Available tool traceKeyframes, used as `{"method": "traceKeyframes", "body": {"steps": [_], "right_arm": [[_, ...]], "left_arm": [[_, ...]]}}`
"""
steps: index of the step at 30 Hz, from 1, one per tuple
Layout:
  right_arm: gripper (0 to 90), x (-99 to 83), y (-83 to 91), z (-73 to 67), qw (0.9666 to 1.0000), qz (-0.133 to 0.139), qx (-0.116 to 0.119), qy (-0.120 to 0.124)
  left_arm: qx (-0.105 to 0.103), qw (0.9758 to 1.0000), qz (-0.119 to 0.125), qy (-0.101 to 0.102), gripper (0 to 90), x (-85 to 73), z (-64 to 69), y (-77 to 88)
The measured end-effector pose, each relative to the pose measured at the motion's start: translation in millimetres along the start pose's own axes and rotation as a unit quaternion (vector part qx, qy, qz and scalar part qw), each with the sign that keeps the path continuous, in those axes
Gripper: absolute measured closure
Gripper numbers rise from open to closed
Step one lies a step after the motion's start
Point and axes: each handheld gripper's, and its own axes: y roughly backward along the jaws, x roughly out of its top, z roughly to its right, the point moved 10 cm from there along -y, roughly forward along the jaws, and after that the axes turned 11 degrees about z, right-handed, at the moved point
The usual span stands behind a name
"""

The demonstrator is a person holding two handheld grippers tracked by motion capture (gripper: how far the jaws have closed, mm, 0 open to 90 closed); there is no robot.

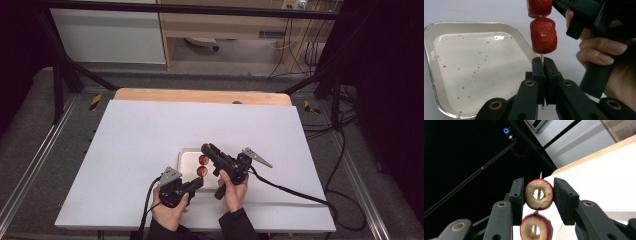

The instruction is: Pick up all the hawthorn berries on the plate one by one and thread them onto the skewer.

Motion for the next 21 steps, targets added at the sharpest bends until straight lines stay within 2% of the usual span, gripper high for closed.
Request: {"method": "traceKeyframes", "body": {"steps": [6,8,12,14,16,18,20,21], "right_arm": [[61.5,-0.6,1.4,0.3,0.9998,-0.014,-0.005,0.010],[57.4,0.7,1.6,0.0,0.9996,-0.020,-0.002,0.017],[47.8,6.4,3.8,1.1,0.9982,-0.040,-0.005,0.045],[40.9,10.7,5.7,4.0,0.9958,-0.053,-0.012,0.074],[32.2,12.9,7.7,7.5,0.9928,-0.073,-0.017,0.094],[25.9,12.0,10.6,11.8,0.9879,-0.101,-0.020,0.116],[19.3,8.9,14.6,19.5,0.9794,-0.133,-0.029,0.149],[17.2,6.4,17.0,25.2,0.9728,-0.153,-0.034,0.171]], "left_arm": [[-0.006,1.0000,0.005,-0.005,88.7,-1.7,-3.6,-2.2],[-0.005,0.9999,0.006,-0.009,88.6,-1.8,-5.8,-1.1],[-0.004,0.9998,0.002,-0.019,88.7,-3.9,-14.0,2.6],[-0.004,0.9998,0.001,-0.021,88.6,-5.3,-17.8,4.0],[-0.005,0.9997,-0.002,-0.024,88.6,-6.7,-22.5,6.9],[-0.005,0.9996,-0.004,-0.028,88.6,-6.6,-25.0,9.7],[-0.005,0.9993,-0.004,-0.038,88.6,-4.8,-28.0,12.9],[-0.006,0.9992,-0.006,-0.040,88.6,-4.3,-28.8,14.2]]}}
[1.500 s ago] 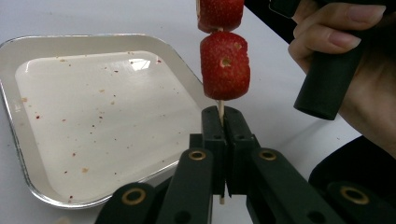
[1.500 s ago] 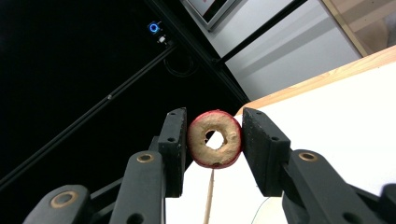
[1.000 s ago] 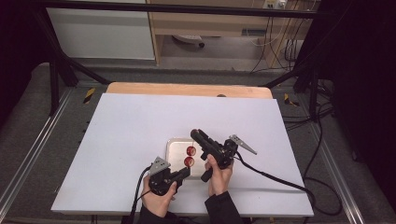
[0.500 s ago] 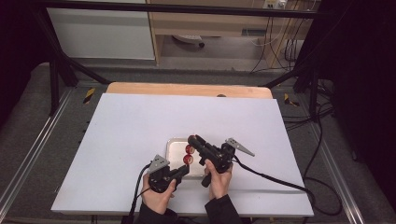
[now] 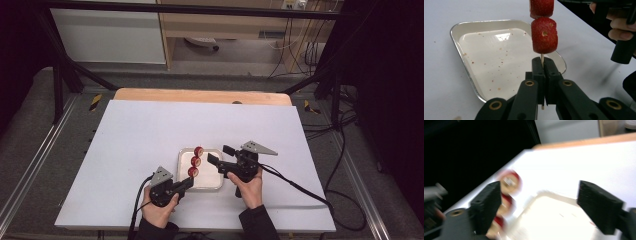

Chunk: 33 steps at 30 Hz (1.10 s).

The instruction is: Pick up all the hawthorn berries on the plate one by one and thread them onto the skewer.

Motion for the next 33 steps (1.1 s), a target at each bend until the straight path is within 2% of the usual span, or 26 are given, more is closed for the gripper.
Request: {"method": "traceKeyframes", "body": {"steps": [4,6,12,18,22,27,30,33], "right_arm": [[9.8,-13.2,3.2,9.0,0.9978,-0.055,-0.004,0.038],[7.7,-19.4,5.3,15.8,0.9946,-0.079,-0.013,0.066],[2.2,-36.4,18.4,26.6,0.9842,-0.140,-0.006,0.108],[1.0,-43.3,39.5,44.9,0.9792,-0.158,-0.014,0.126],[1.0,-46.6,57.5,59.6,0.9768,-0.167,-0.028,0.131],[0.6,-48.7,78.5,69.3,0.9794,-0.158,-0.015,0.125],[0.8,-51.4,90.1,75.0,0.9785,-0.158,-0.009,0.132],[1.1,-54.1,97.6,80.8,0.9781,-0.163,-0.018,0.129]], "left_arm": [[-0.007,0.9999,-0.006,-0.013,88.6,3.5,-3.6,7.7],[-0.004,0.9998,-0.008,-0.020,88.6,6.9,-7.7,12.1],[0.011,0.9991,-0.011,-0.039,88.6,20.9,-19.2,20.8],[0.007,0.9975,-0.033,-0.062,88.5,33.8,-18.1,17.3],[0.004,0.9951,-0.050,-0.085,88.5,38.4,-16.5,9.2],[0.005,0.9918,-0.078,-0.101,88.5,38.4,-19.3,-3.0],[0.002,0.9891,-0.095,-0.112,88.5,36.6,-21.3,-9.6],[0.004,0.9865,-0.109,-0.123,88.5,35.0,-24.2,-14.0]]}}
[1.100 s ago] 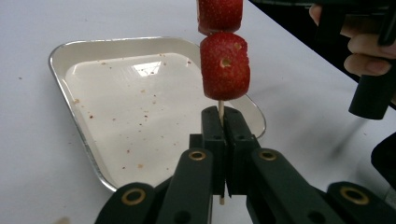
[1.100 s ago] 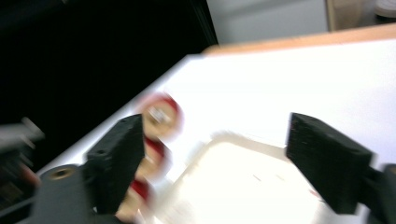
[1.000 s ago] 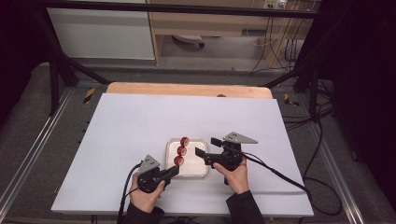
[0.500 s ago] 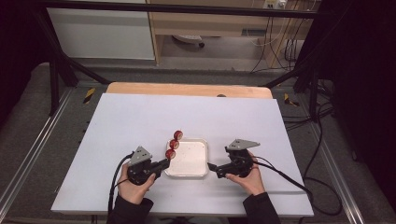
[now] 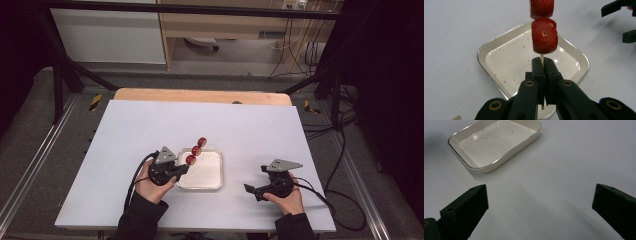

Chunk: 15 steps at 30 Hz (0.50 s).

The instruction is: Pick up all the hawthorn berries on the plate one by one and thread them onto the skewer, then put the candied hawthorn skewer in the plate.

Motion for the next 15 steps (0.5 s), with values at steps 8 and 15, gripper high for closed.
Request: {"method": "traceKeyframes", "body": {"steps": [8,15], "right_arm": [[1.2,-6.0,7.0,4.6,1.0000,-0.001,-0.007,0.005],[1.3,-7.6,8.1,3.4,1.0000,-0.002,-0.007,0.002]], "left_arm": [[0.009,0.9987,-0.050,-0.007,88.5,-10.6,-6.9,-17.5],[0.017,0.9959,-0.088,-0.016,88.4,-24.2,-10.2,-27.1]]}}
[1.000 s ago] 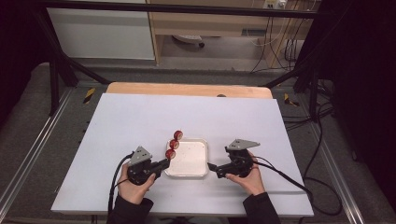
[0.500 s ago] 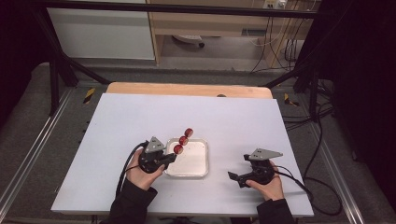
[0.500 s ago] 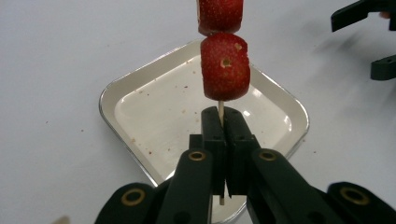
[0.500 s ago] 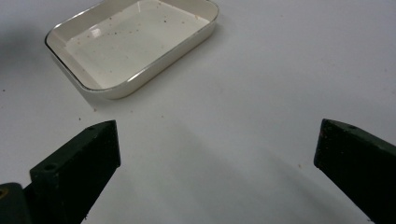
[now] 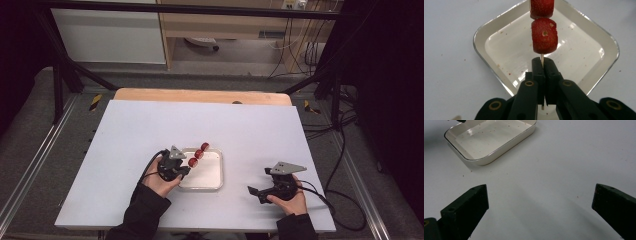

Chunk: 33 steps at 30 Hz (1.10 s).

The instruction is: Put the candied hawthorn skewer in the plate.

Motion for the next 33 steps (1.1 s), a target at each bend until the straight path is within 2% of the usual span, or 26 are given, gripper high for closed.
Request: {"method": "traceKeyframes", "body": {"steps": [6,11,17,28,33], "right_arm": [[1.3,-0.1,1.4,0.5,1.0000,0.002,0.001,0.001],[1.4,0.4,3.7,0.9,1.0000,0.006,0.003,-0.004],[1.4,1.3,3.9,1.0,0.9999,0.008,0.004,-0.006],[1.4,0.0,2.3,1.1,0.9999,0.006,0.003,-0.008],[1.3,0.2,2.4,1.7,0.9999,0.006,0.000,-0.010]], "left_arm": [[0.010,0.9997,-0.022,-0.006,88.4,-6.9,-0.7,-5.0],[0.016,0.9988,-0.042,-0.019,88.4,-11.8,2.5,-7.9],[0.025,0.9977,-0.057,-0.026,88.3,-15.1,2.8,-11.7],[0.027,0.9978,-0.055,-0.026,85.7,-15.2,2.5,-11.5],[0.009,0.9993,-0.026,-0.027,75.3,-11.1,-0.6,-2.6]]}}
